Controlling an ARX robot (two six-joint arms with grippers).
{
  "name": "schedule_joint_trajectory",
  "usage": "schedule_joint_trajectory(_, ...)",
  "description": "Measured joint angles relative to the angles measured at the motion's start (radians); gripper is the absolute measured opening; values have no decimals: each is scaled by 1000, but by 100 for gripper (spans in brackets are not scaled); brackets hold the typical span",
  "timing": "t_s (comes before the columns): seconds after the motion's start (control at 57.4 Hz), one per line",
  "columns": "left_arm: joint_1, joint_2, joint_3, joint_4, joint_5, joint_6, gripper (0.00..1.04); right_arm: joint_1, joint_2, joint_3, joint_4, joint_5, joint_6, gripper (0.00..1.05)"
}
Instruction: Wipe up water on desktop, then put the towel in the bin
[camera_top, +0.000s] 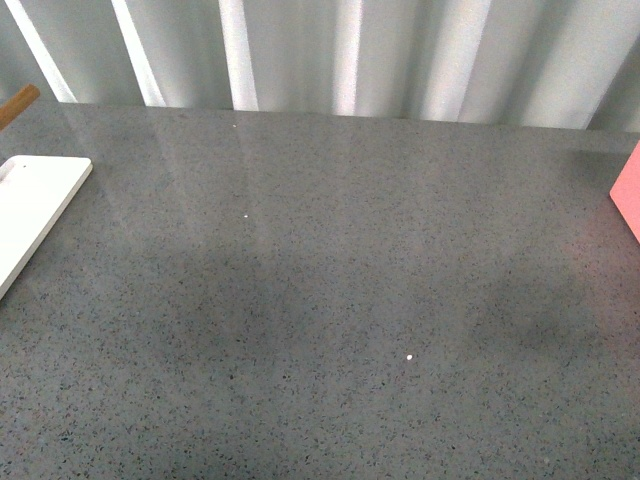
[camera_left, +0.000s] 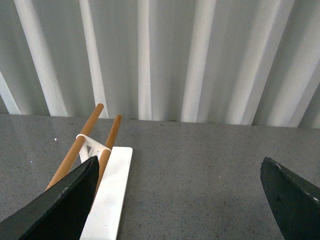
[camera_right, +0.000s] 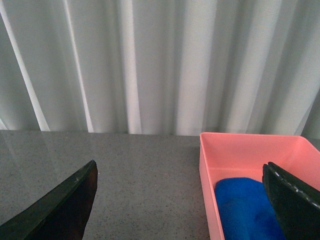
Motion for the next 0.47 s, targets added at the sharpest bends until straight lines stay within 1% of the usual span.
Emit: schedule_joint_trajectory(0.47,0,0,0,0,0,0,98,0,0,0,0,0,0,98)
